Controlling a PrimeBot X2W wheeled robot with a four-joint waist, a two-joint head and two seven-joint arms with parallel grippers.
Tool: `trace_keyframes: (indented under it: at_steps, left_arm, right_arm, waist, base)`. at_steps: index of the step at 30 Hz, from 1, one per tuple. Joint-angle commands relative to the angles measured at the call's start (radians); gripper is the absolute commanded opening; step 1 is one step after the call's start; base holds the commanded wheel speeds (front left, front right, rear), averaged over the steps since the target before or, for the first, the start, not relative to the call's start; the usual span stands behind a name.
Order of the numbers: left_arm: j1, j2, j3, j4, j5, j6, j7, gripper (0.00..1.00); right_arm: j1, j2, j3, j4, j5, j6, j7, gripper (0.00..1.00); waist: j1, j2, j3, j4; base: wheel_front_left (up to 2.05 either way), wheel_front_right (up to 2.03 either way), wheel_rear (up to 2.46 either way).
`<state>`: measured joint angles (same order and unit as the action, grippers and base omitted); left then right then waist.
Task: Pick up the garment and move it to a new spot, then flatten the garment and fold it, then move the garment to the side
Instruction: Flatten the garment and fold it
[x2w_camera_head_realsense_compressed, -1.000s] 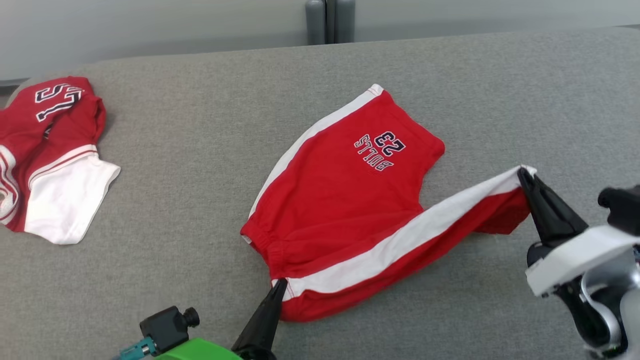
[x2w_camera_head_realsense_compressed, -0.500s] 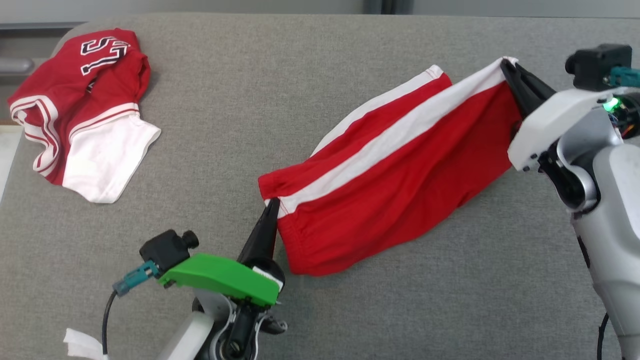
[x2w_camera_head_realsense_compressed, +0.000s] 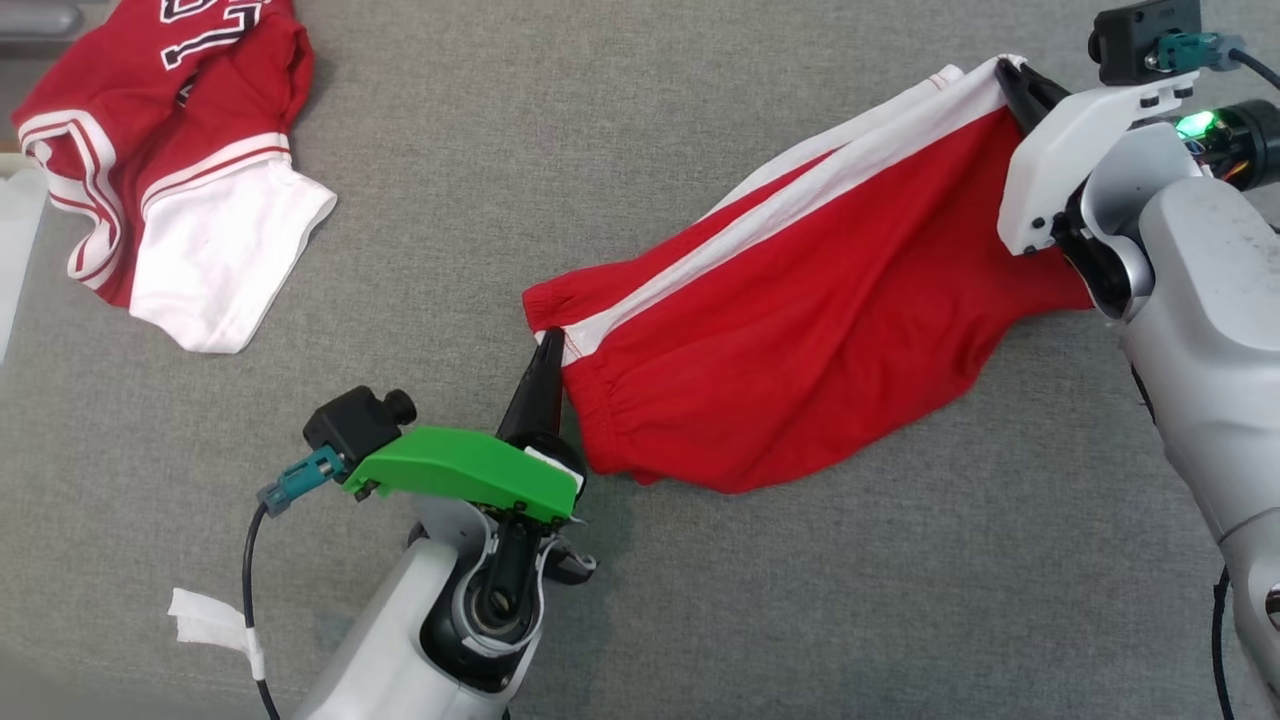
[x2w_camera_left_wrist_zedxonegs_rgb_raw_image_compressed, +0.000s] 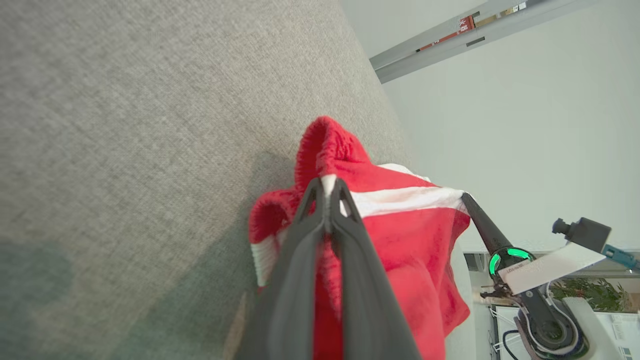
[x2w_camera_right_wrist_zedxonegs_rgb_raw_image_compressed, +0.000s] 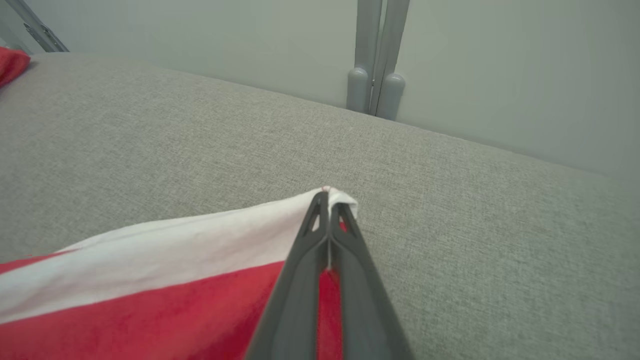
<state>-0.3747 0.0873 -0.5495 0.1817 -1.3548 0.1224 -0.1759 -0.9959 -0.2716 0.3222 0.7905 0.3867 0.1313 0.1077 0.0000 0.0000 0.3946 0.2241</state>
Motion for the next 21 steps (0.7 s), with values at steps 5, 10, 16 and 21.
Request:
trace_keyframes:
  at_steps: [5,10,16,21]
  left_arm:
    - [-0.041,0.004,-0.011,0.024,0.034,-0.003,-0.012,0.0]
    - [-0.054,0.041,-0.043,0.004,0.109,0.01,-0.025,1.0]
    - [-0.024,0.132,-0.092,-0.058,0.213,0.047,-0.02,1.0]
    - [0.017,0.222,-0.099,-0.143,0.279,0.089,-0.028,1.0]
  right_arm:
    - [-0.071,0.0,0.089,0.093,0.011,-0.001,-0.034,0.0]
    - [-0.107,-0.003,0.15,0.16,0.04,-0.001,-0.069,1.0]
    - [-0.116,-0.02,0.227,0.196,0.095,-0.001,-0.098,1.0]
    - [-0.105,-0.047,0.307,0.187,0.144,-0.001,-0.094,1.0]
  waist:
    - [0.0,0.0,0.021,0.02]
    - [0.0,0.0,0.015,0.025]
    - [0.0,0.0,-0.011,0.024]
    - [0.0,0.0,-0.034,0.019]
  base:
    - [0.0,0.0,0.0]
    - [0.0,0.0,0.0]
    - [0.0,0.0,0.0]
    - [0.0,0.0,0.0]
